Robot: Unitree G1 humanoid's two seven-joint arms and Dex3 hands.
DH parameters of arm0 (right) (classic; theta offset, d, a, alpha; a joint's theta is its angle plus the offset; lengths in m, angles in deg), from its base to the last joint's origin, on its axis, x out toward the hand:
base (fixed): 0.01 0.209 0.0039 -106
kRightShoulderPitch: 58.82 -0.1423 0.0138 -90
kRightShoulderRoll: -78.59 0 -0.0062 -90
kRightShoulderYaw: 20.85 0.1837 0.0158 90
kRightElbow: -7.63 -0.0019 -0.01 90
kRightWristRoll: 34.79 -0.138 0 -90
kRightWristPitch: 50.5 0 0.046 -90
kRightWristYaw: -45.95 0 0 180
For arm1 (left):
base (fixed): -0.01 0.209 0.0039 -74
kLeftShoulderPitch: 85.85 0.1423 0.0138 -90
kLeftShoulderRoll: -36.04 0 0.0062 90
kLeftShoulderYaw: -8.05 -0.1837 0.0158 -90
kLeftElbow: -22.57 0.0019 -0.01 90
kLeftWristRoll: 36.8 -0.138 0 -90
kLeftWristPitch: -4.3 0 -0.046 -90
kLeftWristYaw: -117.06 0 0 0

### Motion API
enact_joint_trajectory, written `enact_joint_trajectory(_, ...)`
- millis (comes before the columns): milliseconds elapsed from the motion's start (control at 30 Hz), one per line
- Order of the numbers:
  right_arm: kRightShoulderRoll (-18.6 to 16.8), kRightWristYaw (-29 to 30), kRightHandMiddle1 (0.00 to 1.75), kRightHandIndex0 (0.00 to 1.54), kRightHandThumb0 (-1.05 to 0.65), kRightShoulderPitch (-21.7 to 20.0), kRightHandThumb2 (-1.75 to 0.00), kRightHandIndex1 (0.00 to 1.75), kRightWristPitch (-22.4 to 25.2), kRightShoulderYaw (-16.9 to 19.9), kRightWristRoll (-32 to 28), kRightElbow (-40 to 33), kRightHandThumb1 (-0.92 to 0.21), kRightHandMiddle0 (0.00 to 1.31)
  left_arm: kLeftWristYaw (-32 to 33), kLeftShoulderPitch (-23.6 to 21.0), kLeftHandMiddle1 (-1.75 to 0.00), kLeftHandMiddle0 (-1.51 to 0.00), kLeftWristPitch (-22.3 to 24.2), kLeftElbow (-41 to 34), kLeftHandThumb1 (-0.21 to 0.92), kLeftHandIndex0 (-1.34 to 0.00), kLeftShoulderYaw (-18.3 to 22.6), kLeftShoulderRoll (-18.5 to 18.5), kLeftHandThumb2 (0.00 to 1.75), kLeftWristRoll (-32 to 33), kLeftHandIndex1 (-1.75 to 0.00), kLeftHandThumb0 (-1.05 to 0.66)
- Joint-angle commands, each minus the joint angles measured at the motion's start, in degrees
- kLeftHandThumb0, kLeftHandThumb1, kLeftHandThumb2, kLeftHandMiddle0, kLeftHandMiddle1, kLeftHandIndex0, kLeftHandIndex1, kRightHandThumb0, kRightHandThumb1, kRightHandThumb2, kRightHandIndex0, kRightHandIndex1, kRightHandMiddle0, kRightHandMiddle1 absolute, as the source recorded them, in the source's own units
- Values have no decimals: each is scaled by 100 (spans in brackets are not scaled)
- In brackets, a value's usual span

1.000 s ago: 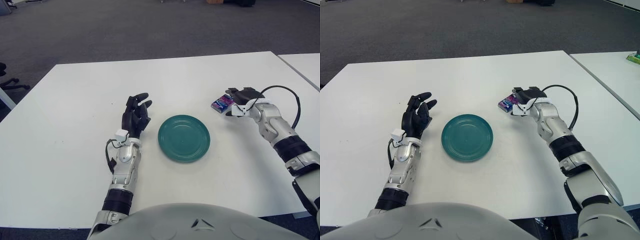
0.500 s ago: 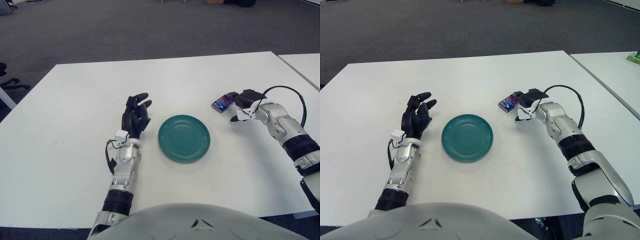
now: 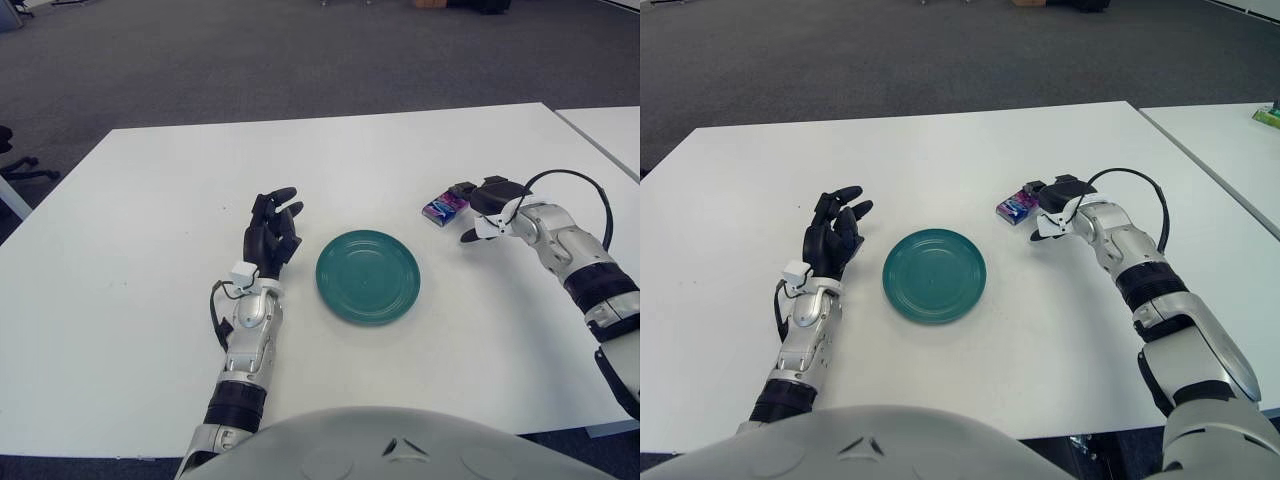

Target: Put the gum into the plate.

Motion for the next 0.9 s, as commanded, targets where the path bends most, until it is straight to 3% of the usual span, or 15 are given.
enact_joint_trajectory(0, -64, 168, 29, 4, -102, -289, -13, 67, -172, -68, 73, 198, -92, 0, 25, 45, -87, -38, -91, -15, 92, -30, -29, 337, 75, -27, -117, -76)
enact_joint_trajectory(367, -40, 717, 24, 14, -87, -897, -9, 27, -1063, -410, 346, 1001, -92, 0, 100, 89, -86, -38, -155, -5, 92, -31, -29, 366, 77, -62, -117, -75)
enact_joint_trajectory(867, -219, 1246, 9, 14, -82, -1648, -14, 10, -1527, -874, 644, 2016, -92, 0, 27, 95, -85, -37, -198, 83, 92, -31, -37, 392, 73, 81, -116, -74)
